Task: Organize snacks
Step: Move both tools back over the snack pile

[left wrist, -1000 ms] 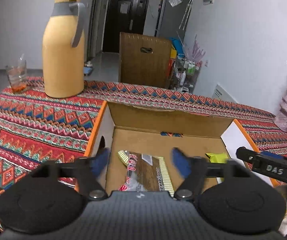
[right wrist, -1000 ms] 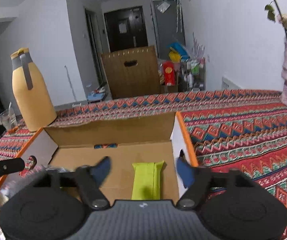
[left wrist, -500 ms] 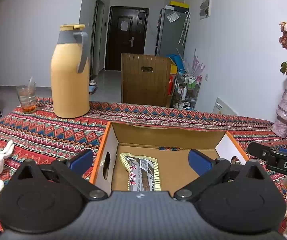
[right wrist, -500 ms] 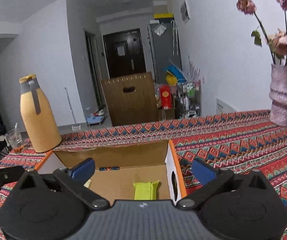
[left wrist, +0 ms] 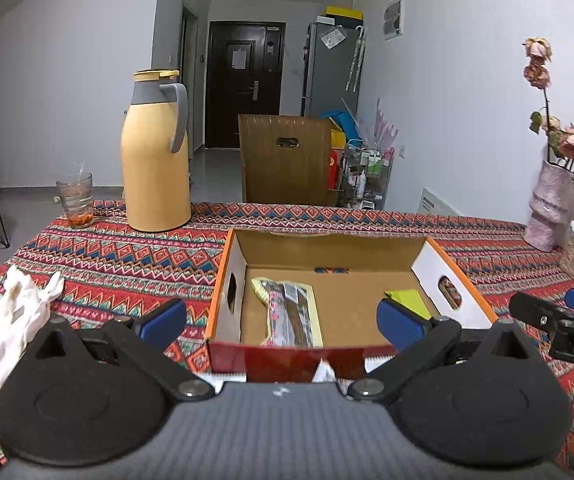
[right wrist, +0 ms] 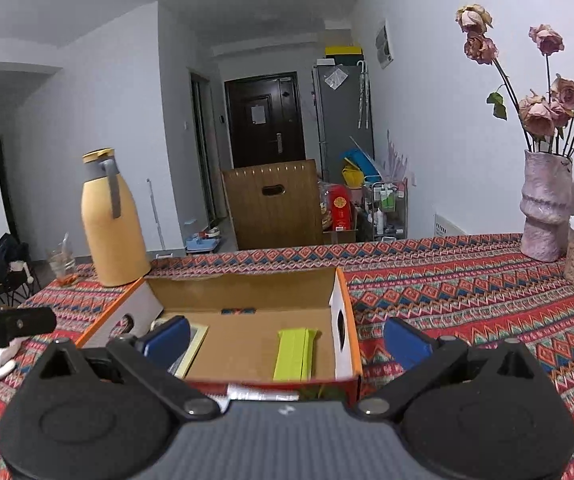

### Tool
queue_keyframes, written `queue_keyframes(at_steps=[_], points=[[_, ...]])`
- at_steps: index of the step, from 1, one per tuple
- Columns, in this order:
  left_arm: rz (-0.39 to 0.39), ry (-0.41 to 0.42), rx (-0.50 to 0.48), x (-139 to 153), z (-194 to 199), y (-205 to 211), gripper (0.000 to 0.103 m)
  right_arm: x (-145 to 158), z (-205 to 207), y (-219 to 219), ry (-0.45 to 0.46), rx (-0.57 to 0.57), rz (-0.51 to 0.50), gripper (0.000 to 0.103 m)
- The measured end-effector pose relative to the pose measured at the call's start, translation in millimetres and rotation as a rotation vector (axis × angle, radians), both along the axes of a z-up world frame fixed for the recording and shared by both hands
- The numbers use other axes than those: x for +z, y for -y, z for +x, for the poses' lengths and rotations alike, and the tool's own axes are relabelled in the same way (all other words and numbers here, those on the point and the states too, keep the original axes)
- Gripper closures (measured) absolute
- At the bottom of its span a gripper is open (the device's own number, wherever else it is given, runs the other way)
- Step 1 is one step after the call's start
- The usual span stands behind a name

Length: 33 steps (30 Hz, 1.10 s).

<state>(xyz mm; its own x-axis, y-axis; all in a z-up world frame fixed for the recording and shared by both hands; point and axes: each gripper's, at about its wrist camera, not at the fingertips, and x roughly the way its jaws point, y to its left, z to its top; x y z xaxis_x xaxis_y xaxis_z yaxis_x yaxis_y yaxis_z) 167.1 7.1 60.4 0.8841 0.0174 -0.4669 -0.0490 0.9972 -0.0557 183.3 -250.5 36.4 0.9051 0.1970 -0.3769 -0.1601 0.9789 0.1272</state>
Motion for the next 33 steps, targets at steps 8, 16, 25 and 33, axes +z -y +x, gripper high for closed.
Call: queue_keyframes(at_steps=[8,16,25,33], points=[[-0.009,-0.017,-0.009,-13.0,-46.2,-3.1,0.0,-13.1,-50.3,0.8,-0.021,0.019,-0.005,0.0],[-0.01,-0.058,-0.007,-38.9,-81.9,-7.3,0.0,-36.3,-86.7,-0.1,-0.079,0.038,-0.027,0.0],[-0.014,-0.115,-0.01,-70.1,-105.4,-14.4,0.0,-74.9,-115.2,-0.5,-0.179,0.045,-0.082,0.0],[-0.021,-0.149,-0.011,-82.2,-108.1,-15.4,0.0,-99.8,-113.5,-6.1,-0.247,0.06,-0.102,0.007]])
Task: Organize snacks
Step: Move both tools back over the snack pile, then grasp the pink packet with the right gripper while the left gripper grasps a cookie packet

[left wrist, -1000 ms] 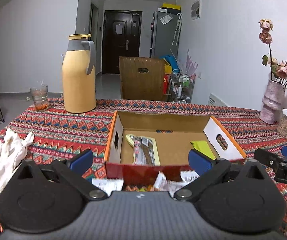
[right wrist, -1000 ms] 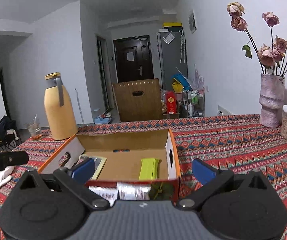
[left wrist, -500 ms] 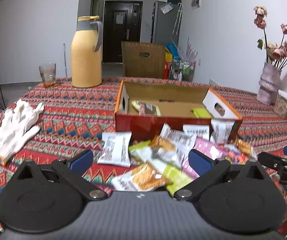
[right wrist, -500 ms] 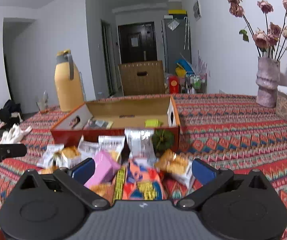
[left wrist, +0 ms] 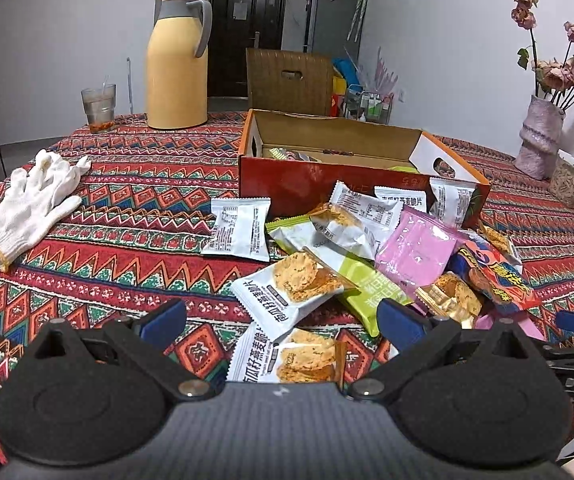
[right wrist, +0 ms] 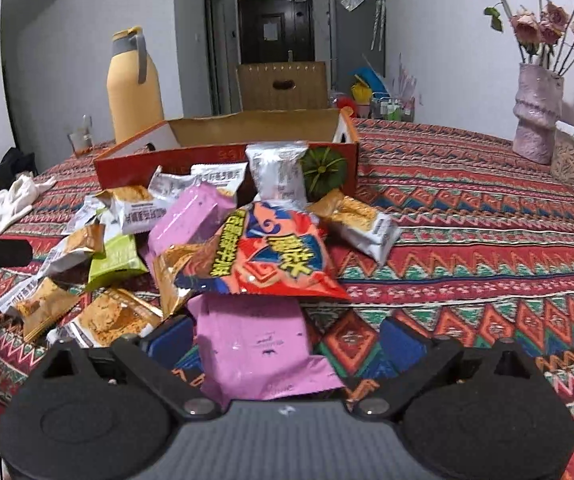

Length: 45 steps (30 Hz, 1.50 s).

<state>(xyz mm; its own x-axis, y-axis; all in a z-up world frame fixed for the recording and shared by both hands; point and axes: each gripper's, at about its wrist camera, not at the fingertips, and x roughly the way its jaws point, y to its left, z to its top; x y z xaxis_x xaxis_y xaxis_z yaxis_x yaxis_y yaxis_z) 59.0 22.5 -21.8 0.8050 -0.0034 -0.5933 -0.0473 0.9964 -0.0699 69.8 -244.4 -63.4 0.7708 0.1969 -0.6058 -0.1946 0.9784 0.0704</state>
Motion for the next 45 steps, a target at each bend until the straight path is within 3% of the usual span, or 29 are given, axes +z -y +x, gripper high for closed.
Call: queue_keyframes(at_steps=[4,9,12,18,26,35,45], points=[[0.0,0.0,0.0,-0.4,0.0,-0.2,0.0,-4.2,10.6,-9.6,-0.015,0.021,-0.01,0.021],[-0.007,-0.007,0.003,-2.4,-0.2,-1.7,0.0,-13.2,12.7,-21.9,-0.004,0.037,-0.051,0.024],[-0.011,-0.013,0.003,-3.9,-0.3,-1.9,0.0,-12.3,9.9,-23.0,0.007,0.057,-0.042,0.041],[-0.012,-0.02,0.006,-5.1,-2.8,-2.8,0.0,-9.3,-3.1,-25.4,0.035,0.072,-0.044,0.042],[-0.019,-0.039,0.007,-9.1,-3.7,-3.9,0.0,18.6,-39.5,-22.1,0.152,0.103,-0.018,0.042],[0.041,-0.099,0.005,-23.9,6.1,6.2,0.0,42.4,-58.5,-0.9,0.237,0.045,0.014,0.042],[0.061,-0.149,-0.012,-43.8,25.8,8.7,0.001,33.9,-44.9,9.7,0.202,-0.006,0.026,0.042]])
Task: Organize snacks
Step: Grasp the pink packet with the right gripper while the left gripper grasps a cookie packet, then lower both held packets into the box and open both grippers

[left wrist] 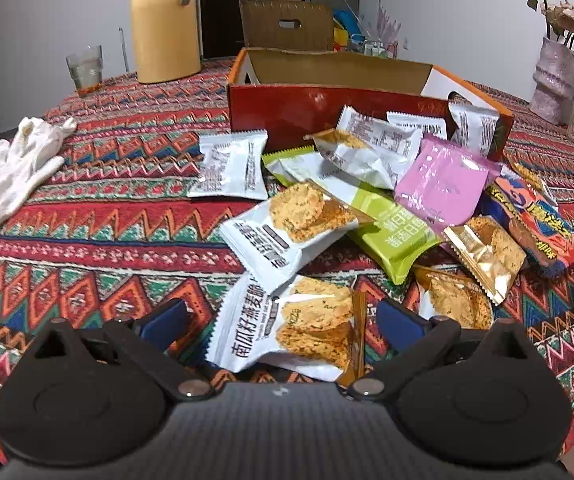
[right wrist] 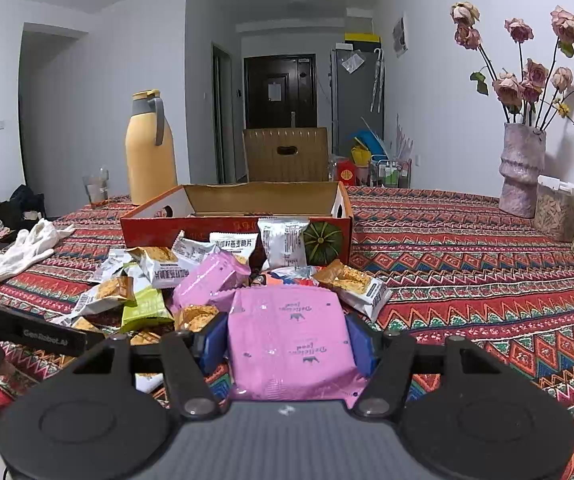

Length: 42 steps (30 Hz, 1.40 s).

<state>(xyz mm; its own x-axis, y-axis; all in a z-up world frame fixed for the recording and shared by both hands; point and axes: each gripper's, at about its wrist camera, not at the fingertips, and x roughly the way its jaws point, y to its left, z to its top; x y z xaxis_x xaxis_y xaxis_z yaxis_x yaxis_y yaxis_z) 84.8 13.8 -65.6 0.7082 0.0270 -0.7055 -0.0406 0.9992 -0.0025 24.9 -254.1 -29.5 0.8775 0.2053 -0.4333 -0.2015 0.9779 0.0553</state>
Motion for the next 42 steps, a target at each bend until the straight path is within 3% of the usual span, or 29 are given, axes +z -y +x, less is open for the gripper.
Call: queue_keyframes(at_steps=[4,8,19,21,31,42], points=[[0.004,0.027,0.002,-2.2,-3.5,1.7,0.008,-3.4,1.9,-2.0,-0.011,0.006,-0.001,0.042],[0.011,0.052,-0.008,0.3,-9.1,4.4,0.028,-5.9,3.1,-4.2,-0.019,0.009,-0.001,0.042],[0.009,0.072,-0.014,4.4,-24.6,6.3,0.043,-6.2,-1.0,-6.4,-0.017,0.014,0.0,0.042],[0.007,0.083,-0.023,7.0,-28.7,6.6,0.051,-6.1,-1.0,-6.4,-0.017,0.014,0.0,0.042],[-0.008,0.109,-0.037,15.9,-43.4,4.8,0.055,-3.4,-6.9,-7.7,-0.008,0.015,0.003,0.042],[-0.014,0.195,-0.05,45.3,-48.2,5.5,0.055,3.7,-2.9,-9.9,0.012,0.016,0.001,0.042]])
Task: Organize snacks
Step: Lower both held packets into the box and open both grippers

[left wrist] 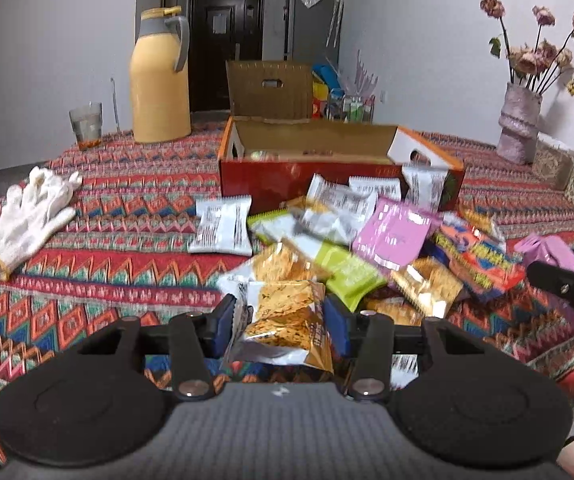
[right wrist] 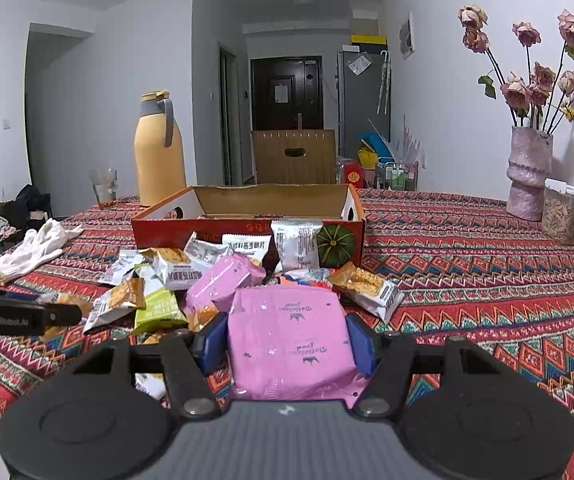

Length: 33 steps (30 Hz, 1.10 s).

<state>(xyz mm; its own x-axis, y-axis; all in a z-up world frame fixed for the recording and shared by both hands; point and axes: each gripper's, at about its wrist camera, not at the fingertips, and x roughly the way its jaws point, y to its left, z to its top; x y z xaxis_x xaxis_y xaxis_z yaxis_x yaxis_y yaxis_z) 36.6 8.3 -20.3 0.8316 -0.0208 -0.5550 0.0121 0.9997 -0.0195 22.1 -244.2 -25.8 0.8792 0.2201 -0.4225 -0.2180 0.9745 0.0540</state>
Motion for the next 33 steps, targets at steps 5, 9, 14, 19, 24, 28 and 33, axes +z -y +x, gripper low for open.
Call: queue_keyframes(at_steps=[5,9,14,19,24,28,33], points=[[-0.003,0.043,-0.008,16.4,10.3,3.8,0.055,5.3,13.8,-1.0,0.017,-0.005,0.002,0.042],[-0.003,0.074,-0.016,27.7,21.8,8.1,0.055,10.1,28.6,-1.8,0.031,-0.012,0.005,0.042],[-0.003,0.105,-0.013,39.3,42.3,10.8,0.055,17.1,50.0,-3.4,0.051,-0.018,0.005,0.042],[0.001,0.126,-0.009,50.0,66.9,12.1,0.055,25.0,71.9,-6.5,0.074,-0.018,0.007,0.042],[0.007,0.147,-0.005,59.6,91.3,15.2,0.055,33.5,98.7,-10.7,0.097,-0.016,0.009,0.042],[0.01,0.165,-0.005,67.6,110.1,17.2,0.055,40.6,121.8,-14.1,0.113,-0.016,0.009,0.042],[0.003,0.173,0.003,75.0,134.3,19.0,0.055,47.0,152.9,-17.4,0.123,-0.017,0.009,0.042]])
